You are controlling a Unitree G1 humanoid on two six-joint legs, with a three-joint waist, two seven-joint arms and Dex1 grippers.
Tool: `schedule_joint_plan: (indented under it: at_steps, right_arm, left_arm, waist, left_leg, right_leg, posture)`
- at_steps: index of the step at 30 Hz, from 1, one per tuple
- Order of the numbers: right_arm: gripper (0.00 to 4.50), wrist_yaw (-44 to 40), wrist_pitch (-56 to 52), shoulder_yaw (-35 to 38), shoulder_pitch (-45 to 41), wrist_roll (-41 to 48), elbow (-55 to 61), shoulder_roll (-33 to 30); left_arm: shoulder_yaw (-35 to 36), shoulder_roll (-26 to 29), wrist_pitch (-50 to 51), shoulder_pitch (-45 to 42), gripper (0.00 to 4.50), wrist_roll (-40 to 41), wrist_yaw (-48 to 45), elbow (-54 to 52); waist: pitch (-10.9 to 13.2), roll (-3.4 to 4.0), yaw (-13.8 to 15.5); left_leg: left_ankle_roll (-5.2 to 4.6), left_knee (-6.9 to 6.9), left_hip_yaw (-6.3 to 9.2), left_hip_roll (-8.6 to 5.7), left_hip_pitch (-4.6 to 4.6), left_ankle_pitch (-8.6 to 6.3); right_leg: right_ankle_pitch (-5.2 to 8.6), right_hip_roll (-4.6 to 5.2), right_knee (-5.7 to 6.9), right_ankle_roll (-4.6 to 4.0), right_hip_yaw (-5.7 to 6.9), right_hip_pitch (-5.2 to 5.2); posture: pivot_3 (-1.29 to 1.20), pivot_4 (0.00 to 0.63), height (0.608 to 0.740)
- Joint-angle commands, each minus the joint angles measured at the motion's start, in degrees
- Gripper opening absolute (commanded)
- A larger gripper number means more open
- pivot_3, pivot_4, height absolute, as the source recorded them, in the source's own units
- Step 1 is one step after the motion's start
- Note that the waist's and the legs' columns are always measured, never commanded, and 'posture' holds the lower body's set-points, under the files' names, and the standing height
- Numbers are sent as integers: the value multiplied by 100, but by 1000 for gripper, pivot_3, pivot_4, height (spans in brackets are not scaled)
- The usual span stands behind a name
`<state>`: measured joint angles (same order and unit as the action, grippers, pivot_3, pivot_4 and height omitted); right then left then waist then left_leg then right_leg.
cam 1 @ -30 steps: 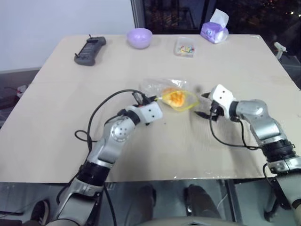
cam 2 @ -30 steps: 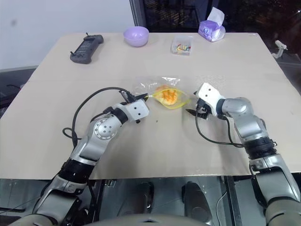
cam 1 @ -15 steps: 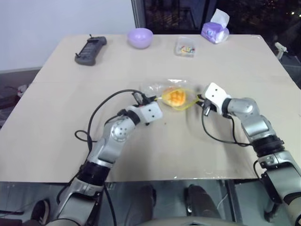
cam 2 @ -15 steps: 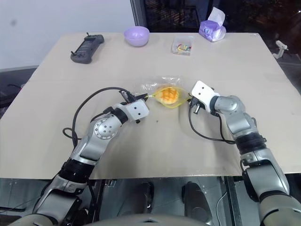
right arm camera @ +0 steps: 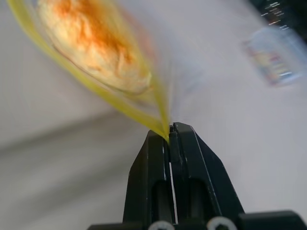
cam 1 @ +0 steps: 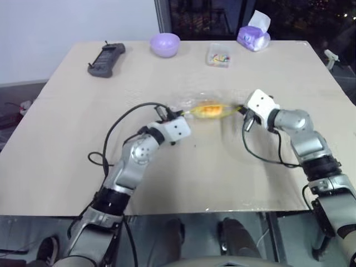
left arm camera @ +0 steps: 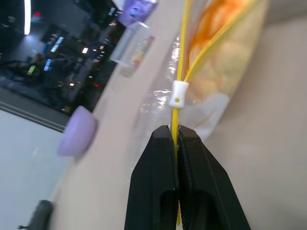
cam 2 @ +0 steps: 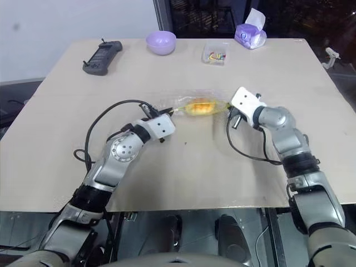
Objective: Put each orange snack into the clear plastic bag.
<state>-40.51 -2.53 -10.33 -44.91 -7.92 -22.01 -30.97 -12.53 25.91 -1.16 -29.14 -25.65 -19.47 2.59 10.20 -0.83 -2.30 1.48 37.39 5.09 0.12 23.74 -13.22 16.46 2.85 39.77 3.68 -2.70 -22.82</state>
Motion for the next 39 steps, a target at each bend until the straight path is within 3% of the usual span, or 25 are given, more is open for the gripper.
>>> schedule_joint_plan:
  at_steps: [1,10,13,17,20,25,30,35,39]
  right_arm:
    - [60,215,163,407,-377,16,61,-289]
    - [60,137,13,410,-430,97,432,-492]
    - [878,241,55,451,-391,50,487,-558]
    - [2658,-190,153,183,-211,-212,712,-981]
    - [2658,-1060,-45,47,-30,-25,1404,-1380]
    - [2658,-1851,-636,-83,1,494,2617,-1330]
    - [2658,-1513,-712,-220,-379,450,2636,-663]
    - [2658,-816,362,-772,-971,-549,1812,-165]
    - [2658,-662,842,-945,-1166,-678,1581,152]
  left_arm:
    - [464,186,-97,-484,0,155,160,21]
    - [322,252,-301,-798,0,330,39,173]
    - [279,187,-301,-712,0,314,49,133]
    - [260,200,-316,-670,0,268,35,117]
    - [248,230,-342,-630,0,248,9,95]
    - [225,245,-368,-598,0,222,-9,58]
    - [222,236,-372,-612,0,219,-20,-60]
    - [207,298,-512,-632,0,173,-21,-251]
    - [119,349,-538,-618,0,26,-75,-411]
  waist:
    - [0,0,-1]
    - [0,1,-8]
    - [0,1,-3]
    - [0,1,8]
    - [1,3,15]
    - [3,5,-40]
    - [3,5,-6]
    - [3,5,-1]
    - [3,5,29]
  left_leg:
    - [0,0,0,0,0,0]
    - [0,-6,-6,0,6,0]
    - [0,-6,-5,0,5,0]
    - [0,-6,-5,0,7,0]
    - [-1,-6,-4,0,9,0]
    - [-1,-6,-9,3,1,-1]
    - [-1,1,-4,2,1,0]
    - [1,2,-2,3,1,0]
    - [18,1,-3,0,10,11]
  right_leg:
    - [0,0,-2,0,0,0]
    - [0,1,-20,0,-5,0]
    - [0,0,-18,0,-4,0]
    - [0,1,-19,0,-3,0]
    - [0,1,-22,0,-1,0]
    - [0,-3,-16,0,-11,0]
    - [0,-3,-6,0,-5,1]
    - [0,-4,0,0,-4,-5]
    - [0,0,-10,0,-1,-8]
  posture:
    - [0,150,740]
    - [0,150,740]
    - [0,150,740]
    - [0,150,740]
    - [0,150,740]
    - [0,150,740]
    - [0,150,740]
    - [0,150,740]
    - [0,150,740]
